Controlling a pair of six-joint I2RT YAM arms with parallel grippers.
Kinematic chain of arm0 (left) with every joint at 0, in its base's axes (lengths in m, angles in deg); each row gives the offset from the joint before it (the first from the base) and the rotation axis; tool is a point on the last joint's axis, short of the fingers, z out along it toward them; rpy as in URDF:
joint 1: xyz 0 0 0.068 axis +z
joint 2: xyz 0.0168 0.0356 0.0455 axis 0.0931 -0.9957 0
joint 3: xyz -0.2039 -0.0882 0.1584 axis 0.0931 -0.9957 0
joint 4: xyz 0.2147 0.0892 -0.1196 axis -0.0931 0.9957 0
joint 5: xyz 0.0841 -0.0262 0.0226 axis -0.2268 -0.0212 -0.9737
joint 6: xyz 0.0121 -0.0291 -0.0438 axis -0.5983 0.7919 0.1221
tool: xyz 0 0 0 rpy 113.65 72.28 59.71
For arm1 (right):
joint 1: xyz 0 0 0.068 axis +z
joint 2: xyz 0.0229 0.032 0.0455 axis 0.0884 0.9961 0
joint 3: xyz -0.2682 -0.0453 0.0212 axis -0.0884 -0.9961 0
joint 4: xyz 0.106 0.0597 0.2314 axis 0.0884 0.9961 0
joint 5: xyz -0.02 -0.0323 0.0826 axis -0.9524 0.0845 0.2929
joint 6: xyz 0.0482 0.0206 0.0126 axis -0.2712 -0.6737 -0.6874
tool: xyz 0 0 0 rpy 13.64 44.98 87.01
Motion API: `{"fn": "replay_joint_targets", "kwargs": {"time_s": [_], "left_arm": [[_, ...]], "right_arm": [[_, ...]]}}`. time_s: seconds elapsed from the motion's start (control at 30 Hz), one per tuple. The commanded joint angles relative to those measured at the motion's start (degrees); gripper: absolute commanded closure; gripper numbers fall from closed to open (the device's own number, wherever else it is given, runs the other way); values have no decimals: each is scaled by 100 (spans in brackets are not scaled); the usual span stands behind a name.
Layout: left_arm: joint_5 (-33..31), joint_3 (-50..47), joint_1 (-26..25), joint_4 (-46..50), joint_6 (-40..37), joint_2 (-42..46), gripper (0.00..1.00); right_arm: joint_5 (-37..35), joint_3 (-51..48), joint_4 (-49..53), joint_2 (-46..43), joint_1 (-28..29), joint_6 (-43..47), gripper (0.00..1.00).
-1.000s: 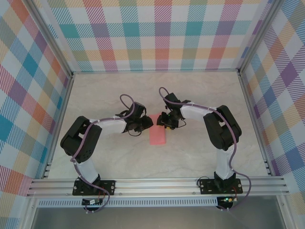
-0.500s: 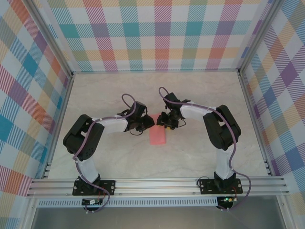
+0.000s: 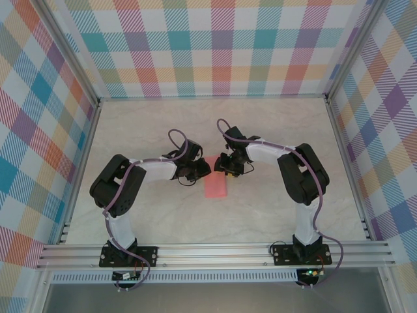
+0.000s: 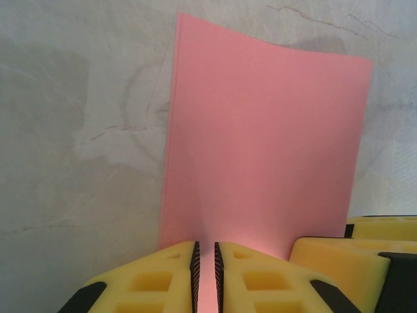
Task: Fold a paper plane with a square sheet of paper (pick it up from the middle)
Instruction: Hold the square sheet of paper at the center of the table, then fold the square sheet of paper in half at the center of the table.
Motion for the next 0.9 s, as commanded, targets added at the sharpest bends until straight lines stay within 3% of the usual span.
{"fn": "replay_joint_targets", "kwargs": {"time_s": [0.0, 0.3, 0.57, 0.87], "left_arm": [[-96, 109, -127, 350, -52, -134, 84], [-222, 102, -128, 625, -73, -239, 87], [-211, 122, -135, 662, -76, -351, 88], [-231, 176, -135, 746, -66, -417, 88]], "right_arm": [[-711, -268, 78, 556, -100, 122, 53], [-664, -388, -24, -764, -107, 274, 48], [824, -666, -632, -963, -95, 818, 79], [1613, -662, -874, -831, -100, 996, 84]]}}
